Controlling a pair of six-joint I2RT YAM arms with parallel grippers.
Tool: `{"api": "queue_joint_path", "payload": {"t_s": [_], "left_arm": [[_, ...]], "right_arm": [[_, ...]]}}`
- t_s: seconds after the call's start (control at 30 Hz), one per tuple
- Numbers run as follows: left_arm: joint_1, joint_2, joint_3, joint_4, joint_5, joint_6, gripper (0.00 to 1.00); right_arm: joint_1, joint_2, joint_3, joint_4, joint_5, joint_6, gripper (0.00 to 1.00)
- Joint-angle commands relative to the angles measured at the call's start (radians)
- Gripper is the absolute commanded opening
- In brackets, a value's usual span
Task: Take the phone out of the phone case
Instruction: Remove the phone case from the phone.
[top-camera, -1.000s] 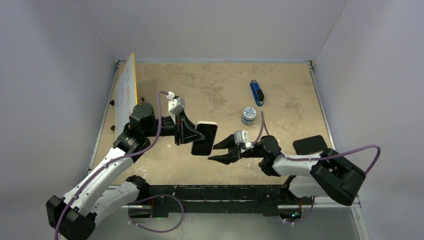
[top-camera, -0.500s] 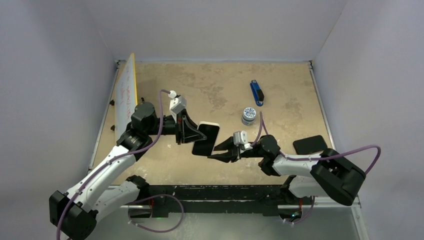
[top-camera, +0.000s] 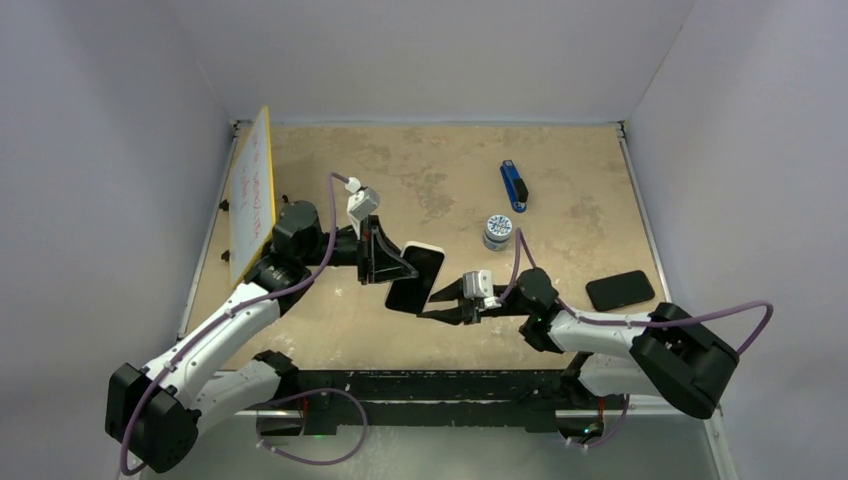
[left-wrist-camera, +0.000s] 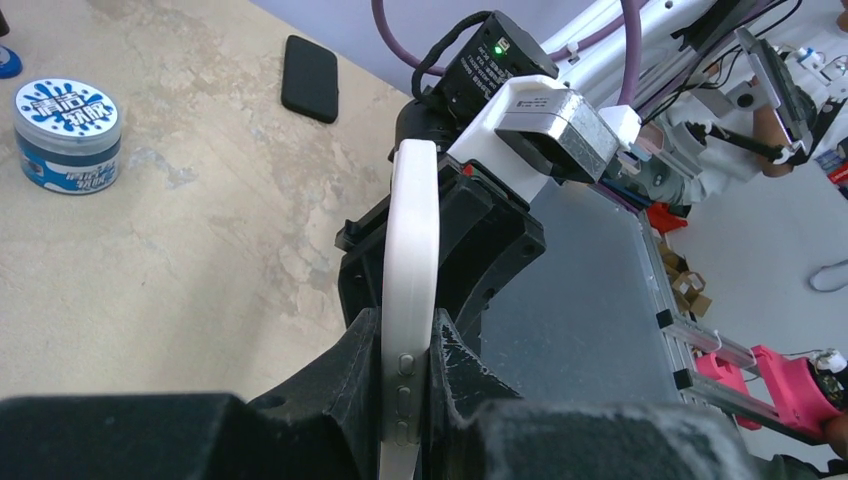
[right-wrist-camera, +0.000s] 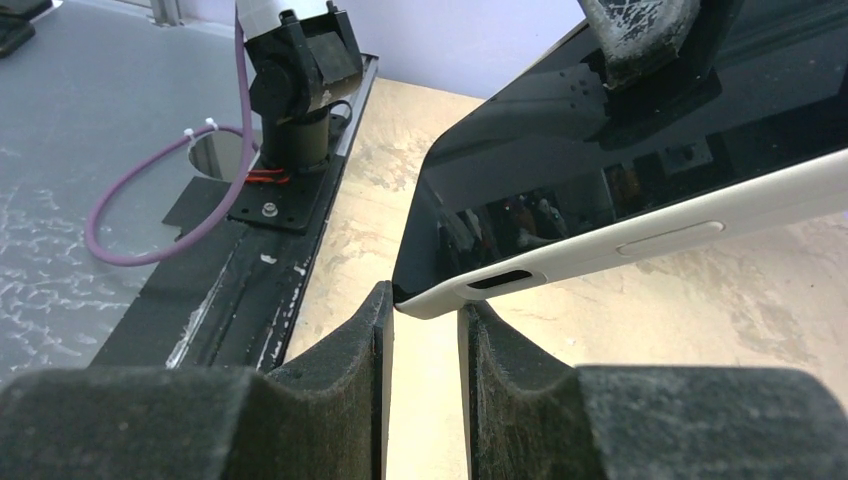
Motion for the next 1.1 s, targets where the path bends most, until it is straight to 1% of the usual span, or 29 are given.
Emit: {"api": "queue_joint_path", "payload": {"t_s": [0.0, 0.13, 0.47, 0.93, 1.07], "left_arm": [[-0.003, -0.008, 0.002, 0.161, 0.004, -0.142, 0.0], [-0.003, -0.01, -0.019, 0.22, 0.024, -0.191, 0.0], [-0.003, -0.021, -0.028, 0.193, 0.015, -0.205, 0.0], [-0.006, -0.054, -0.085, 0.232, 0.006, -0.268, 0.0], [-0.038, -0.049, -0.126, 0.323, -0.007, -0.326, 0.0]], "right_arm": [[0.009, -0.015, 0.014, -0.027, 0.06, -0.12, 0.0], [0.009, -0.019, 0.006, -0.031, 0.095, -0.146, 0.0], [0.013, -0.045, -0.005, -0.071, 0.17, -0.206, 0.0], [0.016, -0.094, -0.048, -0.027, 0.324, -0.241, 0.0], [0.016, -0.088, -0.045, -0.003, 0.321, -0.202, 0.0]]}}
